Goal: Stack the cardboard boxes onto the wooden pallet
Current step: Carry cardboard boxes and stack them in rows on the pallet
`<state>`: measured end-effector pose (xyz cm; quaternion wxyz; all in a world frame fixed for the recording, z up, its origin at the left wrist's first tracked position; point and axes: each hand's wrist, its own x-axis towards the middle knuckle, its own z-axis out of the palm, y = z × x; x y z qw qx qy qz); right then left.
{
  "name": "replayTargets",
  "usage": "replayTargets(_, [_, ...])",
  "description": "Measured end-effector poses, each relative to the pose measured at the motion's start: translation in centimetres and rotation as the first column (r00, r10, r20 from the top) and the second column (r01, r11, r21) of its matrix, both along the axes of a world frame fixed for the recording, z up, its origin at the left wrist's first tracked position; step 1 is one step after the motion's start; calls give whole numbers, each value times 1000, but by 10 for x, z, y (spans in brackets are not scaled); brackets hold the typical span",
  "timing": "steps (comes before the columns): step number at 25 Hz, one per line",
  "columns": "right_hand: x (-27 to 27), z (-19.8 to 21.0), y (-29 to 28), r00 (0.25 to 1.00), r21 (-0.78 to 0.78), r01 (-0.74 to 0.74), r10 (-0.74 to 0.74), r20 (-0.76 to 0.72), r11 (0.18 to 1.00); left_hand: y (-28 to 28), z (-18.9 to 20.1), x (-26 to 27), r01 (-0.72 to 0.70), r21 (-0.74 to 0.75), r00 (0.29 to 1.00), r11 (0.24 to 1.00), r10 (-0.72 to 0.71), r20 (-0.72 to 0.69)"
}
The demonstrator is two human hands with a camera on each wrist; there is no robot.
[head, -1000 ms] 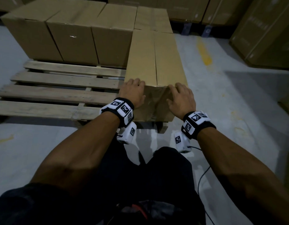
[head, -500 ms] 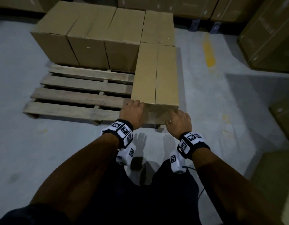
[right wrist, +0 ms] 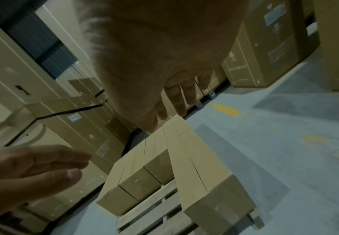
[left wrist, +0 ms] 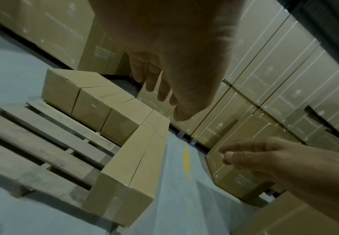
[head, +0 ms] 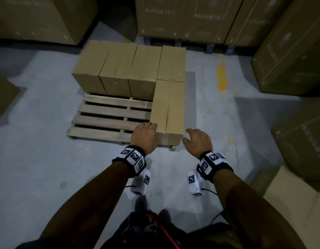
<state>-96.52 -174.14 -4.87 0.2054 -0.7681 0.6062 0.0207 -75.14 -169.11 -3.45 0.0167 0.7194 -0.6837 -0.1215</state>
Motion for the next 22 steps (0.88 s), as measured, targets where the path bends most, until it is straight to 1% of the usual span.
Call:
replayTargets(3, [-1, 13, 2, 1000, -1, 10, -10, 22, 1000, -4, 13, -2, -17, -38, 1000, 999, 16, -13])
replayTargets(7, [-3, 17, 8, 999, 24, 12, -13, 36, 1000, -4, 19, -13, -24, -15, 1000, 1000, 24, -13])
replayTargets(12, [-4, 16, -12, 999, 24, 10, -11, 31, 1000, -19, 17, -16, -41, -30, 999, 999, 40, -25])
replayTargets(16, [5, 17, -45, 1000, 33, 25, -25, 14, 999, -53, 7, -10, -16, -17, 999, 1000, 15, -47])
replayTargets(19, [9, 19, -84, 998, 48, 69, -69, -8, 996, -101, -1, -5, 18, 0, 997, 1000, -18, -70])
replayTargets(22, [4, 20, -126, 992, 46, 125, -124, -21, 991, -153, -6, -6, 83, 9, 995, 997, -82, -62])
